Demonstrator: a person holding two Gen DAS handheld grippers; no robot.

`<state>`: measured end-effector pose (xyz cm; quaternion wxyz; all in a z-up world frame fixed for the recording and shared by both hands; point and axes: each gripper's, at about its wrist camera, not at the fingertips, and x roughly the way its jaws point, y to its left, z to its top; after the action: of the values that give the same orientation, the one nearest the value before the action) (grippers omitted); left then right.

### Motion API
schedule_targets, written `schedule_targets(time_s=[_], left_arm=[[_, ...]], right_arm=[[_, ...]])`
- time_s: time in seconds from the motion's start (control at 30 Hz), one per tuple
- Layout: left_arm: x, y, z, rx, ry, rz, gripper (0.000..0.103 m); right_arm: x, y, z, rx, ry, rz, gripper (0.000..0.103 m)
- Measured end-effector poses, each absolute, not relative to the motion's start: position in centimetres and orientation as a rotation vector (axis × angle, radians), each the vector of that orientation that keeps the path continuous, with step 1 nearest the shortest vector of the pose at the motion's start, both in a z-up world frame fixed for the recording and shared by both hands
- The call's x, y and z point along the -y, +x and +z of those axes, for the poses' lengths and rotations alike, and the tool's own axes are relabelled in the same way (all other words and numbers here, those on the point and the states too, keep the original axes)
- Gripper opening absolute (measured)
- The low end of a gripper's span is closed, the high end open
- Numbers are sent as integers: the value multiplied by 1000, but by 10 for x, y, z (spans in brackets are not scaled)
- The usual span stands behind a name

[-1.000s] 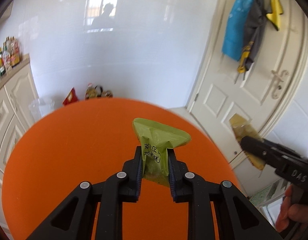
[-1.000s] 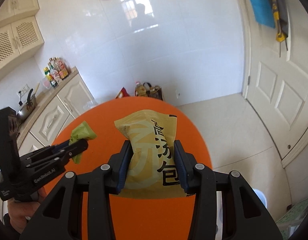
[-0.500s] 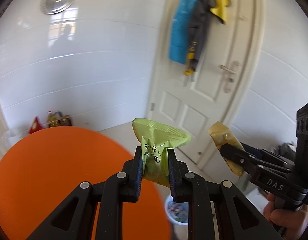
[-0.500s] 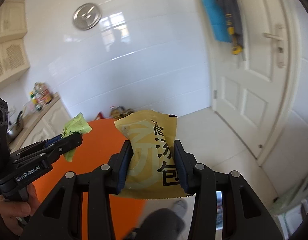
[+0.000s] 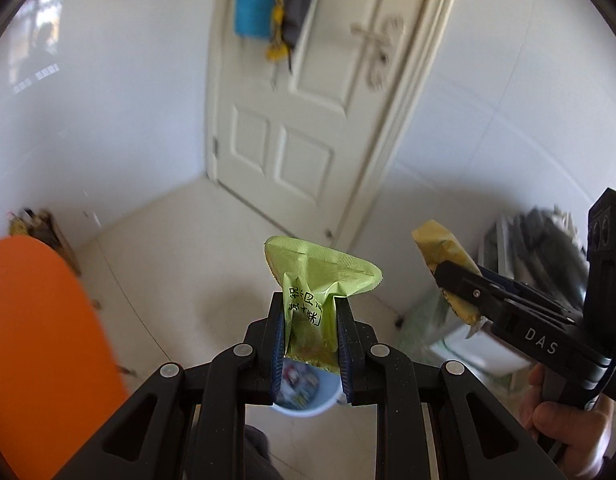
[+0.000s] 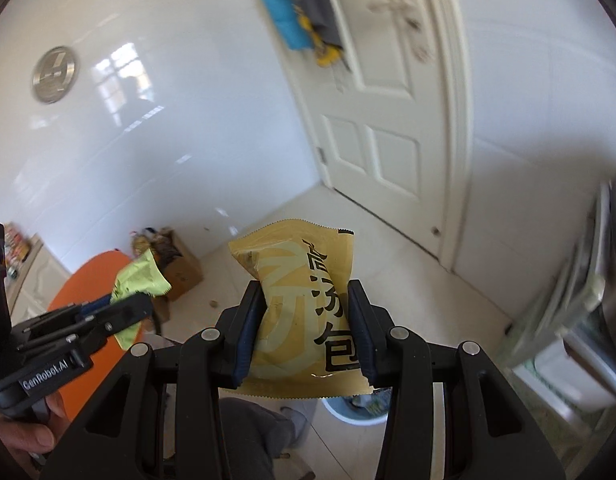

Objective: Collect trash

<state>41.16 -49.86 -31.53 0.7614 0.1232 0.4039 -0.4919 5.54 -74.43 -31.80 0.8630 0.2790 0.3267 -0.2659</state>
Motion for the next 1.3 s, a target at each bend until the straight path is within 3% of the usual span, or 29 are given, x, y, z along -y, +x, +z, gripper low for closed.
schedule_targets(time_s=[0.33, 0.57, 0.67, 0.7, 0.83, 0.9, 0.97, 1.03, 1.13, 1.3], left_arm=[[575, 447, -428, -1218, 348, -1060, 19], [643, 489, -480, -1347, 386, -1017, 23], [658, 499, -501, -1397, 405, -1010, 37], [681, 509, -505, -1417, 416, -1010, 50], [710, 532, -520, -1427, 448, -946, 73], [714, 533, -521, -1418, 454, -914, 79], [721, 528, -518, -1388, 461, -882, 82], [721, 524, -513, -1355, 467, -850, 87], [701, 507, -500, -1304, 498, -800, 93], [691, 466, -474, -1254, 510, -766, 93]], right_arm=[[795, 60, -424, -851, 757, -586, 42], [818, 76, -481, -932, 848, -580, 42], [826, 87, -501, -954, 882, -585, 46], [828, 88, -506, -963, 891, -589, 46], [838, 94, -529, -993, 936, -593, 60], [841, 93, -535, -996, 945, -608, 73], [842, 91, -539, -996, 949, -634, 92], [842, 88, -543, -1003, 956, -661, 103], [841, 85, -541, -1011, 949, -689, 103], [830, 77, -515, -982, 905, -705, 103]])
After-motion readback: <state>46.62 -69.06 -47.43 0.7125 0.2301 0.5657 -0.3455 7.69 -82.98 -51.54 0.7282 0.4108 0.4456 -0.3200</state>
